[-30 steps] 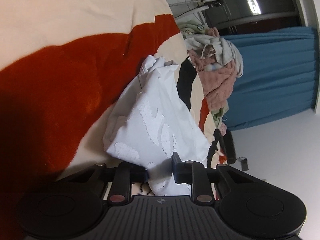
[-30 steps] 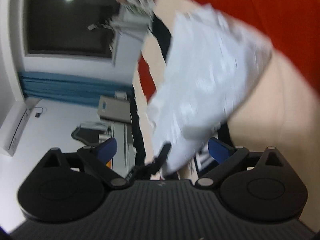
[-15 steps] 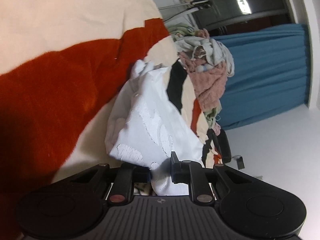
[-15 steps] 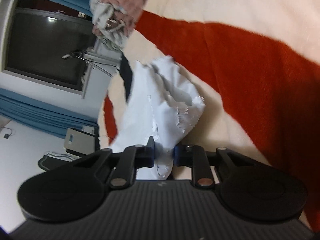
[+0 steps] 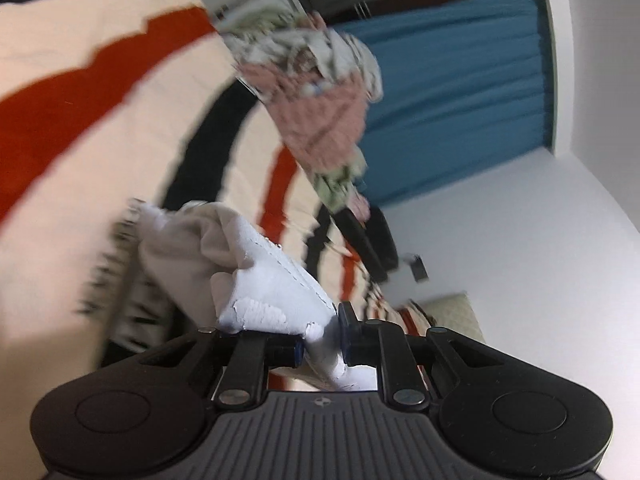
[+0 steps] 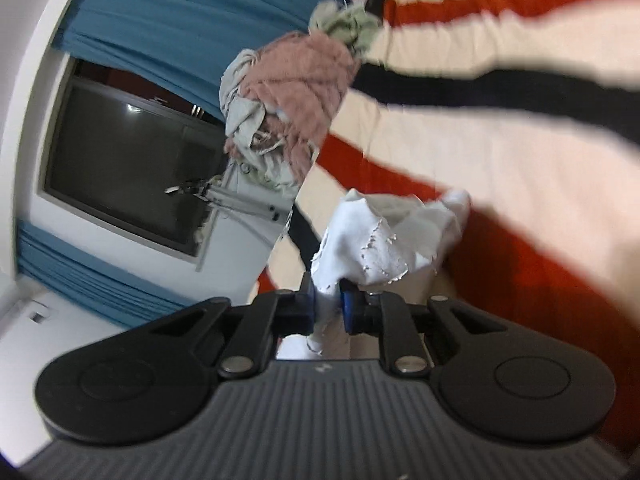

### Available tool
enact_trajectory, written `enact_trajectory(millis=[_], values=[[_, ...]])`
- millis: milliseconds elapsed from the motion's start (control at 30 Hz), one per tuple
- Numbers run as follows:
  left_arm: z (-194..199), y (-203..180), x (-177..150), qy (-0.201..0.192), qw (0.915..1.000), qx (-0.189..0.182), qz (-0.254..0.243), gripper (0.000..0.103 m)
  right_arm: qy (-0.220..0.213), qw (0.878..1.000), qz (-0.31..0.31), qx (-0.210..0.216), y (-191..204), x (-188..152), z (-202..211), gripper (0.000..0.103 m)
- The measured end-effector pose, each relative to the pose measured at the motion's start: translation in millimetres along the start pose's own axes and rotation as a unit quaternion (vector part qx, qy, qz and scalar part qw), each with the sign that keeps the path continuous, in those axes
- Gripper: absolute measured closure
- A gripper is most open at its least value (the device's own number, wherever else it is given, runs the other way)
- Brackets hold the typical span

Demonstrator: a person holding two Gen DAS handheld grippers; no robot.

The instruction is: Fold clothes

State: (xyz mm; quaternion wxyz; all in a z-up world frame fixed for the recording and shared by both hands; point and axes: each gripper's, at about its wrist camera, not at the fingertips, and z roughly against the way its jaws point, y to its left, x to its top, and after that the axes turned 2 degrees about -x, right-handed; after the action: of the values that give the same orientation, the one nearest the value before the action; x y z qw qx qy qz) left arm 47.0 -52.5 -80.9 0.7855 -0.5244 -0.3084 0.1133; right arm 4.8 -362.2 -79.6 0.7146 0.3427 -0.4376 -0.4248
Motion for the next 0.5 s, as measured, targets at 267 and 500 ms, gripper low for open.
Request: enact_trajectory(millis=[267,500], values=[[-174,-65,62,0.123,0.9869,0.103,-0.02,0.085,0.0,0.997,-0.01,-0.072,8,121,-57,0.087],[-337,-135,148,0.099,0.9847,0.076,-0.122,0.085,-0.054,0.996,0.021,-0.075,33,229,-148,0.087]])
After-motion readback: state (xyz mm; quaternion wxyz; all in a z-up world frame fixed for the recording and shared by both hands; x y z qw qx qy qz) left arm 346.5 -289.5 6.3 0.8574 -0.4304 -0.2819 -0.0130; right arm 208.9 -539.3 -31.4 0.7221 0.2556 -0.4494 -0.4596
